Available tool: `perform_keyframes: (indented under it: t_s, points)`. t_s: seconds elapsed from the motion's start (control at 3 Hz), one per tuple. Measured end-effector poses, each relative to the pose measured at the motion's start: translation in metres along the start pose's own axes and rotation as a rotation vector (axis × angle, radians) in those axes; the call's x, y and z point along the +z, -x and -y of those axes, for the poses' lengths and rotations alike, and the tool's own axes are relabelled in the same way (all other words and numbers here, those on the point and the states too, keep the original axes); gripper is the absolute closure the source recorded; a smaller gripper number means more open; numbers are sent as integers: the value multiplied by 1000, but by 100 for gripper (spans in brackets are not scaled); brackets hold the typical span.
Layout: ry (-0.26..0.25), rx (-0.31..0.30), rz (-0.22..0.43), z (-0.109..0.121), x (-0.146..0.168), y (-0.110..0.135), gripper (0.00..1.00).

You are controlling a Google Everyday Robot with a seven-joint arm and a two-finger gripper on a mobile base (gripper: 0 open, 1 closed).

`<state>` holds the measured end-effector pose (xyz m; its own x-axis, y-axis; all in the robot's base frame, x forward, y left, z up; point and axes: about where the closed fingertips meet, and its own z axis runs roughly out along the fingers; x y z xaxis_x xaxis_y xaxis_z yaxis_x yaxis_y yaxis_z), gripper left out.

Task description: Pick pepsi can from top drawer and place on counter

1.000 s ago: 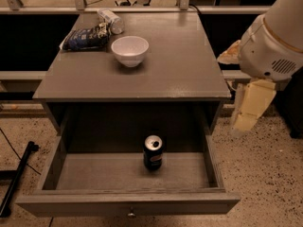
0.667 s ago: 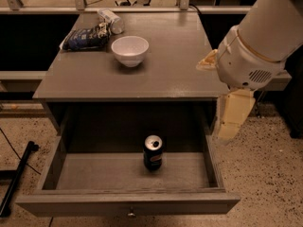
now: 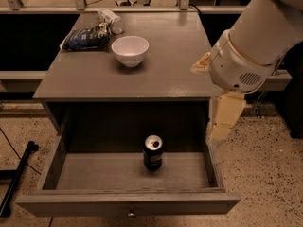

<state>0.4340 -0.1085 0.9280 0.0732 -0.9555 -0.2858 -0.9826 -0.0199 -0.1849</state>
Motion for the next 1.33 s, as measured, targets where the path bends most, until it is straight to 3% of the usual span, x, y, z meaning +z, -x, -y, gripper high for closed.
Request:
perform_keyframes:
  t_s: [0.33, 0.67, 1.0, 1.33]
  points:
    - [13, 28, 50, -6, 31, 2, 0]
    - [-22, 75, 173, -25, 83, 6, 0]
    - [-67, 108, 265, -33, 123, 10, 0]
    - [-157, 120, 283, -13, 122, 13, 0]
